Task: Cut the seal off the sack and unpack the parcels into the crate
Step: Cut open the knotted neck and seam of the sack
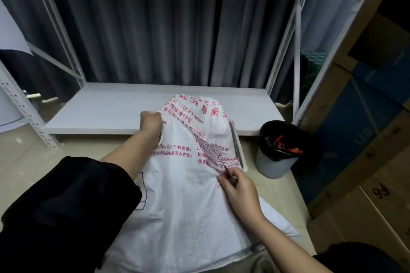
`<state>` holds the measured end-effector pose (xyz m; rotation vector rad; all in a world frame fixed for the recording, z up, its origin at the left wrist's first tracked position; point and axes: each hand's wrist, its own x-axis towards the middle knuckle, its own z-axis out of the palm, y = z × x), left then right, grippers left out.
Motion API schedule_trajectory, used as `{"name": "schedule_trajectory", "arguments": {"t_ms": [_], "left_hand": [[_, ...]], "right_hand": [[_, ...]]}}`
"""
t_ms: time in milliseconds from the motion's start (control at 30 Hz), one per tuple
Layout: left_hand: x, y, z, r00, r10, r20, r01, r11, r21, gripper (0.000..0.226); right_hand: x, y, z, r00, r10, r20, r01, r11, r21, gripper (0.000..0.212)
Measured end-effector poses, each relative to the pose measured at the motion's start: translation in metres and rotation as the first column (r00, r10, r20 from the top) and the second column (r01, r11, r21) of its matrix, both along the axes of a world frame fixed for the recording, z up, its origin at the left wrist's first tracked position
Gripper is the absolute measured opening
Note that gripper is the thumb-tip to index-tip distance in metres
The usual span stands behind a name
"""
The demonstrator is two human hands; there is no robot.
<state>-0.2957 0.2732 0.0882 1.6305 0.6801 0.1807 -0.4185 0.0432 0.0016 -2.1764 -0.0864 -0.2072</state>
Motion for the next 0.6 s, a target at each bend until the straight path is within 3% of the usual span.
{"name": "schedule_trajectory", "arguments": {"t_ms": [67,133,167,200,300,367,433,500,600], "left_hand": [[-0.009,-0.006,0.011,0.984,-0.167,-0.060,0.178,0.920,0.348,0.041],[-0.027,-0.017,0.017,0.953,-0.287,-0.098,0.269,0.650,0.711,0.062],[-0.040,-0.024,0.021,0.930,-0.357,-0.083,0.272,0.521,0.809,0.061],[-0.052,-0.031,0.022,0.894,-0.440,-0.080,0.294,0.443,0.847,0.055],[-0.098,-0.036,0.025,0.794,-0.551,-0.256,0.504,0.362,0.784,0.033],[-0.123,-0.030,0.013,0.709,-0.610,-0.355,0.558,0.176,0.811,0.046],[-0.143,-0.023,-0.006,0.668,-0.632,-0.393,0.470,-0.051,0.881,0.065],[-0.152,-0.015,-0.020,0.676,-0.631,-0.379,0.341,-0.188,0.921,0.079],[-0.149,-0.005,-0.024,0.659,-0.694,-0.290,0.225,-0.186,0.957,0.070]], "right_hand": [[0.007,-0.001,0.019,0.999,0.010,0.051,-0.014,0.997,0.079,0.025],[0.020,0.001,0.044,0.997,0.011,0.073,-0.022,0.989,0.145,0.021],[0.027,0.003,0.056,0.997,0.014,0.072,-0.025,0.987,0.157,0.020],[0.035,0.005,0.066,0.998,0.014,0.060,-0.023,0.987,0.157,0.019],[0.062,0.013,0.080,1.000,-0.022,-0.006,0.023,0.983,0.182,0.020],[0.078,0.017,0.082,0.996,-0.064,-0.059,0.077,0.960,0.269,0.021],[0.093,0.020,0.086,0.991,-0.106,-0.085,0.127,0.946,0.298,0.019],[0.105,0.022,0.092,0.987,-0.128,-0.096,0.151,0.947,0.284,0.016],[0.119,0.022,0.098,0.981,-0.151,-0.120,0.178,0.947,0.267,0.015]]}}
